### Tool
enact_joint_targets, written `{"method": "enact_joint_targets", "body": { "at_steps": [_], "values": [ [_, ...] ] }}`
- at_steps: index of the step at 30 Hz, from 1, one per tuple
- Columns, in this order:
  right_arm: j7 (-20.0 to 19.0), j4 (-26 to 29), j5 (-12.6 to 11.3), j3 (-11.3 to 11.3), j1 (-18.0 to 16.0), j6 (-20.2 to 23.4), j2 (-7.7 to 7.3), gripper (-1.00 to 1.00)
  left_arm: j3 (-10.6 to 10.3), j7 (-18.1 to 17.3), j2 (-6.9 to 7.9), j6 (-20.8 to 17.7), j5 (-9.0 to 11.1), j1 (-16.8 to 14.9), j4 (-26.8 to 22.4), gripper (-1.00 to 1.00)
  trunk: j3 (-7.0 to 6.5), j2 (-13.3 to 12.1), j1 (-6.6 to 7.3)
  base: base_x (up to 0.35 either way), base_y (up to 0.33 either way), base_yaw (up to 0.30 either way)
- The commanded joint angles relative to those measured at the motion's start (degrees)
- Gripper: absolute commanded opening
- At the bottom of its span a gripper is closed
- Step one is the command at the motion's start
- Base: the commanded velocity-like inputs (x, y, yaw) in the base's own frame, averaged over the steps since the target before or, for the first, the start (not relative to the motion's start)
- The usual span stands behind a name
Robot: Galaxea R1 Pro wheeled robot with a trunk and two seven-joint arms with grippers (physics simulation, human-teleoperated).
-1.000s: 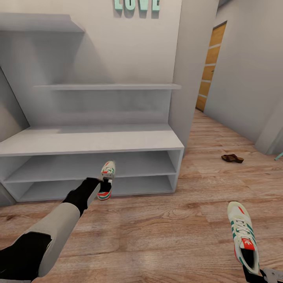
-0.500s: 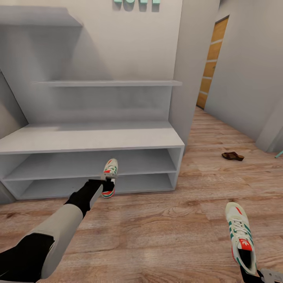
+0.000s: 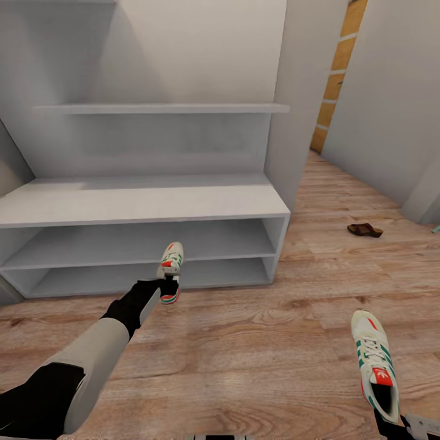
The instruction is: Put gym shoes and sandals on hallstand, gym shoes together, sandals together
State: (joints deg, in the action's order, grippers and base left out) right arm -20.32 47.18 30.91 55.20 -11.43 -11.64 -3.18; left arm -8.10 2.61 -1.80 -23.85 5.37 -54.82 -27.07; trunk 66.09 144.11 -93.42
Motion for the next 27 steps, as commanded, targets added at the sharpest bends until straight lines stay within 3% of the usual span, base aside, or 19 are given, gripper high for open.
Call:
{"method": "enact_joint_targets", "body": {
  "at_steps": [1, 5, 19, 27],
  "values": [
    [-0.4, 0.1, 0.4, 0.3, -0.1, -0.3, 0.02, -1.00, -0.3, 0.3, 0.04, 0.1, 0.5, 0.0, -0.1, -1.00, 0.37, 0.0, -0.01, 0.000, 0.000, 0.000],
    [-0.4, 0.1, 0.4, 0.3, -0.1, -0.3, 0.04, -1.00, -0.3, 0.3, 0.04, 1.3, 0.5, 0.0, -0.2, -1.00, 1.56, 0.1, -0.11, 0.000, 0.000, 0.000],
    [-0.4, 0.1, 0.4, 0.4, -0.1, -0.3, 0.02, -1.00, -0.6, 0.3, 0.00, 3.0, 0.5, 0.0, -0.1, -1.00, 1.70, 0.1, -0.11, 0.009, 0.000, 0.000],
    [-0.4, 0.1, 0.4, 0.4, -0.1, -0.3, 0.03, -1.00, -0.5, 0.3, -0.02, 3.0, 0.5, 0.1, -0.1, -1.00, 1.70, 0.1, -0.11, 0.278, 0.000, 0.000]
  ]
}}
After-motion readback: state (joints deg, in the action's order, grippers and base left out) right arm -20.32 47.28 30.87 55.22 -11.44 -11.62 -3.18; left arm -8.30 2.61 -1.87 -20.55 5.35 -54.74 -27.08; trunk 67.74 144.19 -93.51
